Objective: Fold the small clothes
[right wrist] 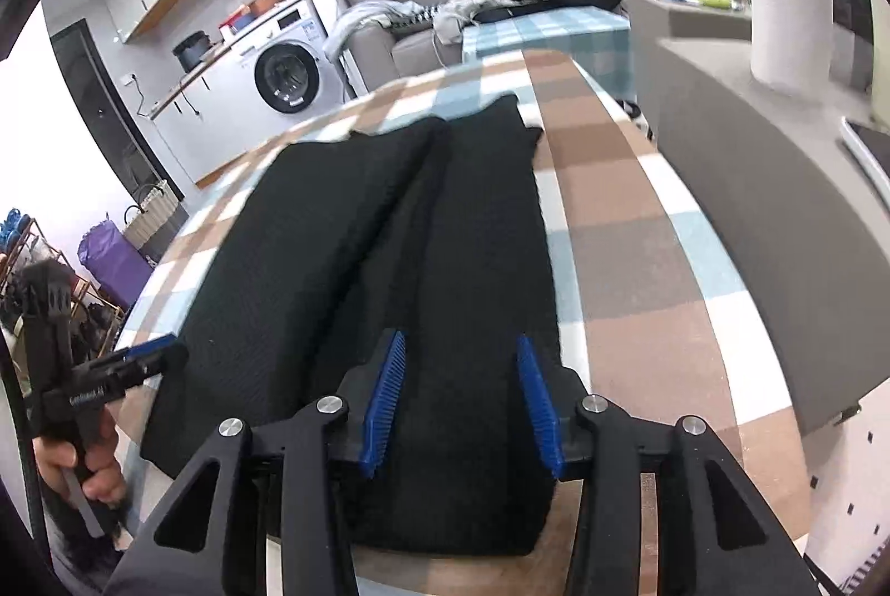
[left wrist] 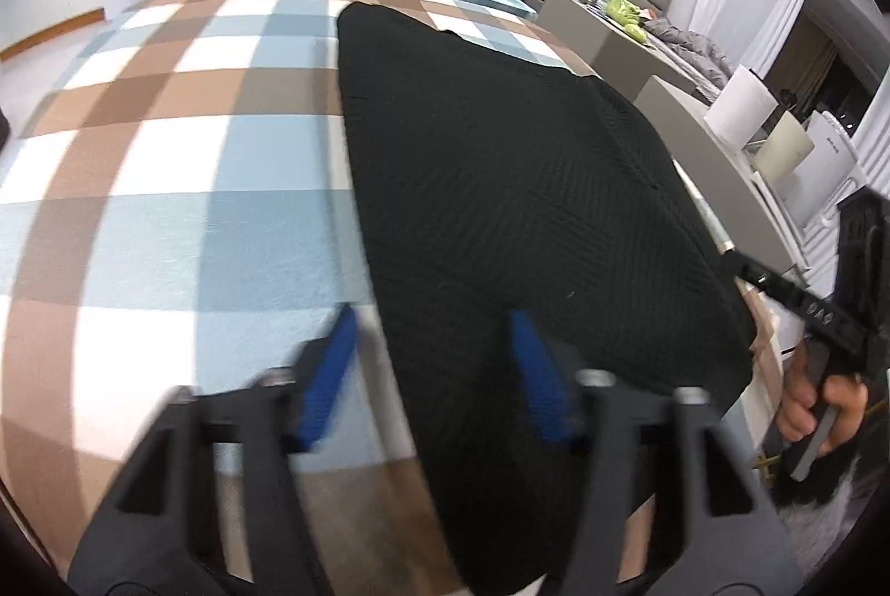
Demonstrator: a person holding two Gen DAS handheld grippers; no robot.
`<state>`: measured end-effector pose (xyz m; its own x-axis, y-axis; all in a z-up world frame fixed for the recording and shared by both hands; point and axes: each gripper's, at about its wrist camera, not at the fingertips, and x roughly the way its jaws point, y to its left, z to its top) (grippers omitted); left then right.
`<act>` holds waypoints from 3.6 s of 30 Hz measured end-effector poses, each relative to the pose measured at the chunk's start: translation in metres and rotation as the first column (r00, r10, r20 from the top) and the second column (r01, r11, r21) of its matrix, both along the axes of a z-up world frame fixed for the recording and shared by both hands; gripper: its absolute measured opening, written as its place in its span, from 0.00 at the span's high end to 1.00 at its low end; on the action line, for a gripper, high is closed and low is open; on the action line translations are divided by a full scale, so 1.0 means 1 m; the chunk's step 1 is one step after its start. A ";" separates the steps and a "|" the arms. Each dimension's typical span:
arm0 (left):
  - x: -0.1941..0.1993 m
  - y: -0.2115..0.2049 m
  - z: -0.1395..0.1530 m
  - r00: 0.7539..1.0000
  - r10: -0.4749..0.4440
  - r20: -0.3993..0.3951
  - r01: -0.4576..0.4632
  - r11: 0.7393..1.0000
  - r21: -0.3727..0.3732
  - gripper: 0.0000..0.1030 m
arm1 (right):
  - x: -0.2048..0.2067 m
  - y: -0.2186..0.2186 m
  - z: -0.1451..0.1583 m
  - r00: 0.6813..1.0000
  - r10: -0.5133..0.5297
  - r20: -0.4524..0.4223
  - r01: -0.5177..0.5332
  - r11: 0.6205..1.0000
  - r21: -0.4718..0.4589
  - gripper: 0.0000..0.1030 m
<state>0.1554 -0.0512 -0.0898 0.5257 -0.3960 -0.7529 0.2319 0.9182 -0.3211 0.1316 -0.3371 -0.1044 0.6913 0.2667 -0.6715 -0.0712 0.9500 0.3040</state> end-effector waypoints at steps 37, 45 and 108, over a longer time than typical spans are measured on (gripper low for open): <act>-0.048 0.072 0.029 0.977 0.152 0.147 -0.162 0.985 0.059 0.43 | 0.042 0.100 -0.019 0.958 0.285 -0.039 -0.283 0.957 0.058 0.79; -0.053 0.073 0.036 0.976 0.150 0.155 -0.158 0.987 0.040 0.43 | 0.012 0.106 0.031 0.948 0.261 0.180 -0.246 0.964 -0.098 0.96; -0.046 0.033 0.005 0.998 0.034 0.060 -0.040 0.993 0.108 0.38 | 0.070 0.076 0.016 0.977 0.206 0.059 -0.213 0.959 0.187 0.91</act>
